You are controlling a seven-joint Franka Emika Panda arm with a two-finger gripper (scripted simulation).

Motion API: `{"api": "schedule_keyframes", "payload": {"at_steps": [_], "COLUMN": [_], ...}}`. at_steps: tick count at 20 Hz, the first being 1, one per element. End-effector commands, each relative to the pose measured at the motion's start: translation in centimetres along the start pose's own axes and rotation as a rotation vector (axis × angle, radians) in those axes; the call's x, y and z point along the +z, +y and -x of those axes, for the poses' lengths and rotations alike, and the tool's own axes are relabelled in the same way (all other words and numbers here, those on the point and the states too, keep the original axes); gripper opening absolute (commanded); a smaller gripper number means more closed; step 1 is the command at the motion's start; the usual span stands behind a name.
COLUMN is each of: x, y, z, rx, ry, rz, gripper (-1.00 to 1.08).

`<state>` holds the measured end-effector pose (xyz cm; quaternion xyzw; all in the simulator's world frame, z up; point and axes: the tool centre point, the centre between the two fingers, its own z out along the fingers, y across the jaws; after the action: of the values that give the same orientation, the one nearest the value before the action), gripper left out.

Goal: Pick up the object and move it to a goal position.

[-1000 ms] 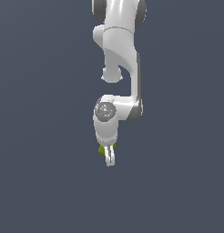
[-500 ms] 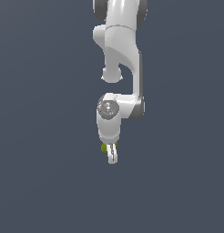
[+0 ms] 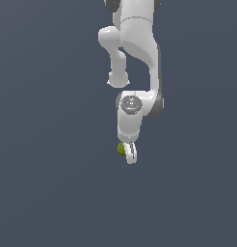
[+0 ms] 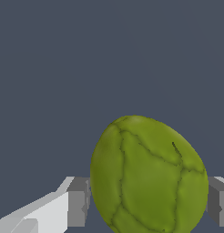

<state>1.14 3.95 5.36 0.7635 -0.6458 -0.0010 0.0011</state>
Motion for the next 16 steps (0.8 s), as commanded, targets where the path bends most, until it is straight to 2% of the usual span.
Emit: {"api": "schedule_keyframes", "payload": {"at_steps": [1, 10, 16], "x": [-0.6, -2.5, -3.5], "y": [1.0, 5.4, 7.6], "z": [2.4, 11.7, 16.6], "rx": [-0.002, -0.002, -0.002], "ry": [-0.001, -0.001, -0.001], "rz": [-0.003, -0.003, -0.003], "gripper": [-1.0, -1.0, -1.0]}}
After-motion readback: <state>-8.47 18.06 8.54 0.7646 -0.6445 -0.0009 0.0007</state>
